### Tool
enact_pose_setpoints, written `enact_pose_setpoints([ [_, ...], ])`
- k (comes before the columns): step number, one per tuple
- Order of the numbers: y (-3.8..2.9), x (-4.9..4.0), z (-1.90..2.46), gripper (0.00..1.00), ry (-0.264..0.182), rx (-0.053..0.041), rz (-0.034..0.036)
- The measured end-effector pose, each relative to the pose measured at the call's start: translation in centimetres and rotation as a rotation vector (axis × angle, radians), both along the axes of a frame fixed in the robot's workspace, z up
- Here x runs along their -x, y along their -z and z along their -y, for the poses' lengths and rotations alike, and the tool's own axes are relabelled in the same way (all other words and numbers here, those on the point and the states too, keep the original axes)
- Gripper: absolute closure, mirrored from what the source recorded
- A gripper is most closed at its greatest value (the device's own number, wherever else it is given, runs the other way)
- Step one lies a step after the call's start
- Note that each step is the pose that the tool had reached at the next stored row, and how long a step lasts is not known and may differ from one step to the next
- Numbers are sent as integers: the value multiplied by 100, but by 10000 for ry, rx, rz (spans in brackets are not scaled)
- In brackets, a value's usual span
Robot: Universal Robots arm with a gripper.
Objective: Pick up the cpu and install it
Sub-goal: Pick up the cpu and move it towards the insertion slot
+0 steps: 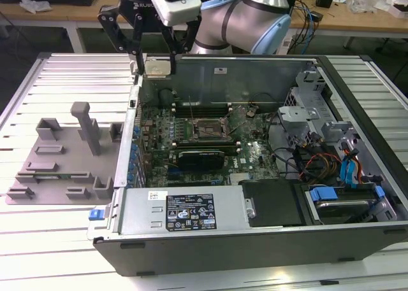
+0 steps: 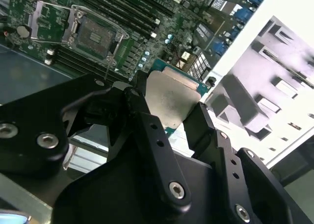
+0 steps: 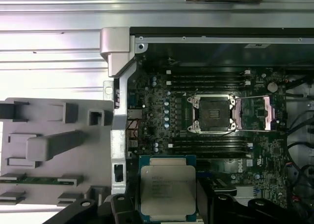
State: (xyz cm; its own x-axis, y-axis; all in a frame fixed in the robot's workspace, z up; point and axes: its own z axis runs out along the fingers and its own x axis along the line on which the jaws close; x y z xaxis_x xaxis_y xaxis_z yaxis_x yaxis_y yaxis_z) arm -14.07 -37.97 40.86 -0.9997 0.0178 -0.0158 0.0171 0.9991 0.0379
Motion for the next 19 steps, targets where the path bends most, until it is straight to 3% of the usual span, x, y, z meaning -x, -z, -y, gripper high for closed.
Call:
enact_pose_setpoints([
  [10, 0, -278, 0, 45, 1, 0, 0],
  [16, 3, -589, 0, 45, 1, -1, 1],
  [19, 3, -613, 1, 45, 0, 0, 0],
])
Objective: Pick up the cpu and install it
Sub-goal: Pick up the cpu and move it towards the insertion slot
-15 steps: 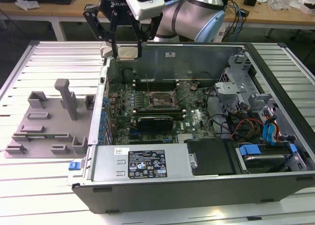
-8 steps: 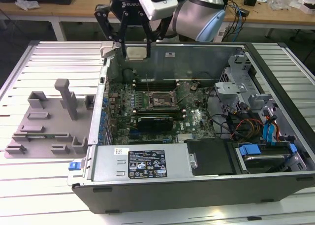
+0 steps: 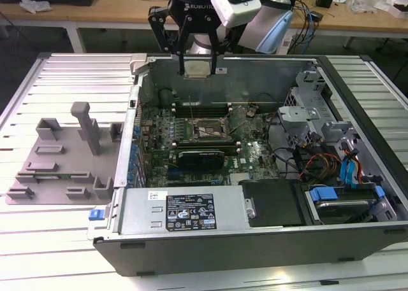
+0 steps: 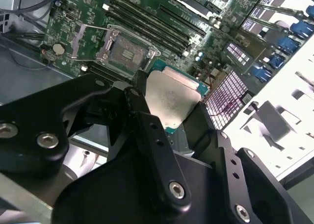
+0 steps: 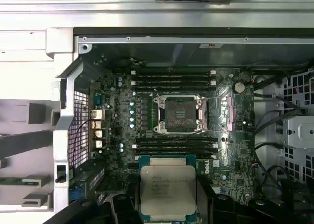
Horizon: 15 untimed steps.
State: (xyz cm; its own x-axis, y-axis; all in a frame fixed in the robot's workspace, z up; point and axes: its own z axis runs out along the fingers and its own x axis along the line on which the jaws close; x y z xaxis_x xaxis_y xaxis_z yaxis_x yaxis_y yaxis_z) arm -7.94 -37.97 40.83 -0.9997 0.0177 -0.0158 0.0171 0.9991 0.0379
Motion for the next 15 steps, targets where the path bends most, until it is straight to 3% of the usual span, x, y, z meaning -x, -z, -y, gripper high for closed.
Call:
enact_pose_setpoints([
  [6, 41, -1, 0, 45, 0, -1, 0],
  [12, 236, -1, 0, 45, -1, 0, 0],
  [15, 292, -1, 0, 45, 0, 0, 0],
])
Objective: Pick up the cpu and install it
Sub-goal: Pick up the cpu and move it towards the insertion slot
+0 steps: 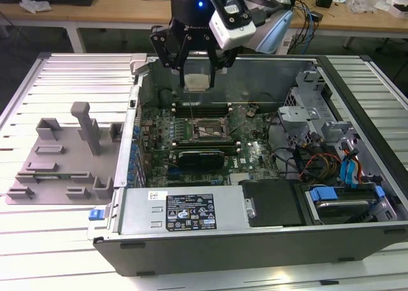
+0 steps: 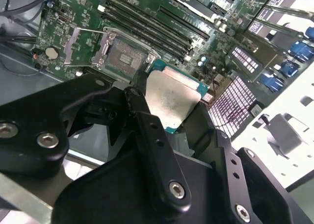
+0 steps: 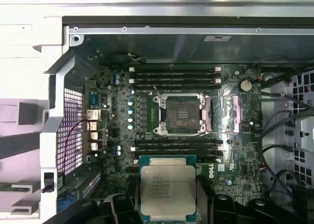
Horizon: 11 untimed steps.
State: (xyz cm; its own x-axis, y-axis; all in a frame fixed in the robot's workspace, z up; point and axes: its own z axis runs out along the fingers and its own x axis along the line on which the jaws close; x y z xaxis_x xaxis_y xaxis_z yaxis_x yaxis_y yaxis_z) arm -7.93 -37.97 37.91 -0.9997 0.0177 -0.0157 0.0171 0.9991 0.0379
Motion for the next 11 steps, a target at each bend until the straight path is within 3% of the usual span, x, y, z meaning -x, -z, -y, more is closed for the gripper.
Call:
enact_pose_setpoints([
  [11, 218, 0, 0, 45, 1, 1, 0],
])
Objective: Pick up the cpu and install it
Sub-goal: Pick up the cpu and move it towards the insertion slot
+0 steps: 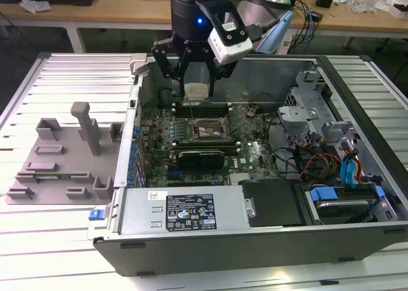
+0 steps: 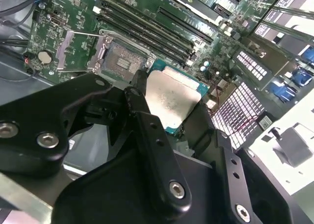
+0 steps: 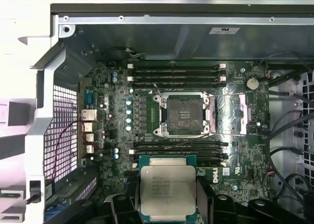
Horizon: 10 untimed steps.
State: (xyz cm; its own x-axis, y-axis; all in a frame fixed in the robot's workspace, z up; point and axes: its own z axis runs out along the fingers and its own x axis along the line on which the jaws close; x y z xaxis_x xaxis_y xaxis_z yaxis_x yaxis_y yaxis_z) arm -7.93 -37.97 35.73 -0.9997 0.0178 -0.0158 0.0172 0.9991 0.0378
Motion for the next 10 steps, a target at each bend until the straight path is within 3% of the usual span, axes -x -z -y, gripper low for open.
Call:
enact_pose_setpoints([
  [8, 187, -26, 0, 45, -1, 0, 0],
  [10, 207, -34, -1, 45, 1, 2, -1],
])
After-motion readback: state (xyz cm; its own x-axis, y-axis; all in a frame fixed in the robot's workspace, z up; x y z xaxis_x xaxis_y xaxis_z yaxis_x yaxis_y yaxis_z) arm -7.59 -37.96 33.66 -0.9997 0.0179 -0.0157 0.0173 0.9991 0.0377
